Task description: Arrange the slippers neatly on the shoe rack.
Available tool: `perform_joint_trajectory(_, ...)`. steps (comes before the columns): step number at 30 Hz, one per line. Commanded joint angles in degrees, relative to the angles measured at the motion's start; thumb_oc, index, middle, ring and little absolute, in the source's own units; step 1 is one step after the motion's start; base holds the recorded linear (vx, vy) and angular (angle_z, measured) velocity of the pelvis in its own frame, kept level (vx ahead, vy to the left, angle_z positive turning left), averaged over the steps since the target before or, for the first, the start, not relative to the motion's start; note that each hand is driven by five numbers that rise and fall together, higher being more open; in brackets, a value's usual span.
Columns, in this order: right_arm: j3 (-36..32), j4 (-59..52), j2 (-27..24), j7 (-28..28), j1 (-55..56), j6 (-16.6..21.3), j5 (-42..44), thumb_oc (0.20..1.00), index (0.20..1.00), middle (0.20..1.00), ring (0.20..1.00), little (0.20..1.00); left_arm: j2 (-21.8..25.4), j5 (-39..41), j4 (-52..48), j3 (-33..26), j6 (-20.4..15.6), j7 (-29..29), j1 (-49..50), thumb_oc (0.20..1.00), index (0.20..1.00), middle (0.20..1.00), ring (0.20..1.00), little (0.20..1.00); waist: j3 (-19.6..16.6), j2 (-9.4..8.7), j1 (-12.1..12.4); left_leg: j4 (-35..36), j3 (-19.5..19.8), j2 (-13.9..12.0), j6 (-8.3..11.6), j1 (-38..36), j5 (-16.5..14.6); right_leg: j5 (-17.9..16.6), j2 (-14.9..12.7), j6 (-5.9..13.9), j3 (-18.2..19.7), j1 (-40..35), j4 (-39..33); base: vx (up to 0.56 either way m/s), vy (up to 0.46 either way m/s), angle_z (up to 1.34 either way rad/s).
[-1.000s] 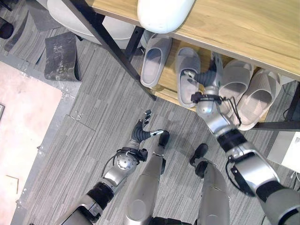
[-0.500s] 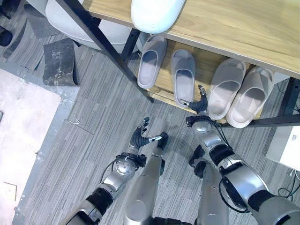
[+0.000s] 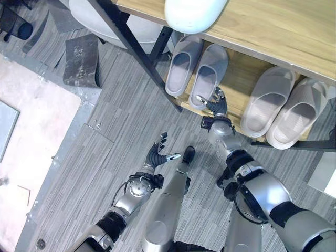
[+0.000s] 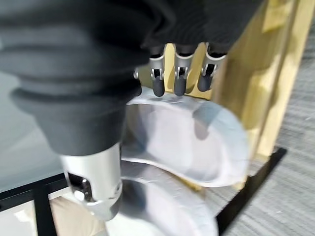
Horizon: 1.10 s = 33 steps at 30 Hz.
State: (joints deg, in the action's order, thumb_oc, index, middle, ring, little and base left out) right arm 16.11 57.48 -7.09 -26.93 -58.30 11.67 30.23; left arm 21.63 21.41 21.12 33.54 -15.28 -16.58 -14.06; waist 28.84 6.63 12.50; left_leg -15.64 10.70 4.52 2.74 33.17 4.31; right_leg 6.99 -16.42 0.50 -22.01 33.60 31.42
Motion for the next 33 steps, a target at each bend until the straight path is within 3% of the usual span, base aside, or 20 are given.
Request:
perform_joint_trajectory(1, -1.97, -1.95, -3.26, 0.71, -5.66, 3.93, 2.39, 1.0, 1.0, 1.0, 1.0, 1.0, 2.11, 0.96, -4.37, 0.27, -2.11, 1.26, -0.7, 1.0, 1.0, 1.0, 1.0, 1.0, 0.62, 0.54, 1.77, -7.75, -2.65, 2.06, -1.93, 0.94, -8.95, 1.89, 0.59, 5.03, 2.84, -3.69, -3.69, 0.01, 0.006, 0.05)
perform_joint_trajectory(13, -1.23, -1.82, -4.81, 1.62, -7.33, 4.25, 5.5, 1.0, 1.0, 1.0, 1.0, 1.0, 0.91, 1.54, -2.66, 1.07, -1.19, 1.57, -2.59, 1.0, 1.0, 1.0, 1.0, 1.0, 0.65, -0.51, 0.86, -10.92, -3.24, 2.08, -2.22, 1.57, -10.59, 3.17, 0.67, 4.7, 4.32, -3.1, -1.08, 0.01, 0.005, 0.01)
perform_joint_trajectory(19, 3.86, -12.46, -5.9, -0.45, 0.73, 0.89, -7.91, 1.0, 1.0, 1.0, 1.0, 1.0, 0.85, 1.35, -2.34, -1.86, -0.64, 0.93, -0.56, 1.0, 1.0, 1.0, 1.0, 1.0, -0.44, -2.3, -0.98, -7.14, -3.5, 1.15, -1.73, -3.33, -9.73, 1.58, 1.41, 4.82, 3.62, -8.4, -5.27, 0.03, -0.003, -0.03)
perform_joint_trajectory(22, 5.33, -21.49, -6.43, 0.03, 10.38, -0.3, -14.19, 1.0, 1.0, 1.0, 1.0, 1.0, 0.51, 0.94, -2.16, -3.87, -0.32, 0.63, 1.75, 1.0, 1.0, 1.0, 1.0, 1.0, -2.0, -3.24, -2.47, -2.88, -3.68, 0.4, -1.43, -7.54, -8.72, -0.06, 1.91, 5.33, 2.8, -12.52, -9.12, 0.04, 0.009, -0.08)
perform_joint_trajectory(23, 5.63, -25.65, -7.07, 0.82, 14.48, -0.65, -16.4, 1.0, 1.0, 1.0, 1.0, 1.0, 0.22, 0.53, -1.74, -4.82, -0.12, 0.72, 2.74, 1.0, 1.0, 1.0, 1.0, 1.0, -2.72, -3.76, -3.22, -0.95, -4.02, 0.12, -1.46, -8.67, -6.75, -2.15, 2.06, 5.1, 2.12, -13.94, -11.39, 0.09, 0.021, -0.12)
perform_joint_trajectory(26, 6.49, -35.48, -7.37, 7.73, 31.06, 0.44, -15.49, 1.0, 1.0, 1.0, 1.0, 1.0, -1.18, -0.85, 0.33, -7.22, 0.99, 2.01, 6.04, 1.0, 1.0, 1.0, 1.0, 1.0, -6.33, -5.4, -5.48, 5.44, -4.81, -1.06, -1.28, -15.53, -5.1, -4.32, 3.52, 6.23, 1.13, -20.58, -17.84, 0.14, -0.006, -0.06)
perform_joint_trajectory(27, 6.5, -35.55, -7.4, 7.73, 31.16, 0.41, -15.49, 1.0, 1.0, 1.0, 1.0, 1.0, -1.2, -0.85, 0.32, -7.2, 0.99, 2.01, 6.11, 1.0, 1.0, 1.0, 1.0, 1.0, -6.32, -5.36, -5.48, 5.56, -4.79, -1.08, -1.27, -15.68, -5.05, -4.37, 3.56, 6.23, 1.1, -20.74, -17.97, 0.17, -0.029, -0.21)
perform_joint_trajectory(28, 6.22, -37.21, -7.53, 12.77, 39.06, 1.12, -10.78, 1.0, 1.0, 1.0, 1.0, 1.0, -1.69, -2.2, 1.65, -8.18, 1.61, 3.52, 7.87, 1.0, 1.0, 1.0, 1.0, 1.0, -8.47, -6.02, -6.54, 8.78, -5.51, -1.8, -1.06, -18.81, -4.1, -5.09, 4.36, 6.66, 0.55, -23.69, -21.31, 0.16, -0.038, -0.33)
perform_joint_trajectory(33, 5.11, -37.8, -12.18, 21.22, 53.63, -0.05, -11.51, 1.0, 1.0, 1.0, 1.0, 1.0, -1.0, -7.37, 4.97, -10.04, 2.73, 7.14, 10.03, 1.0, 1.0, 1.0, 1.0, 1.0, -13.31, -6.82, -9.77, 15.49, -7.6, -3.38, -0.44, -25.42, -2.39, -6.52, 6.64, 7.36, 1.22, -28.79, -28.01, 0.14, -0.035, -0.23)
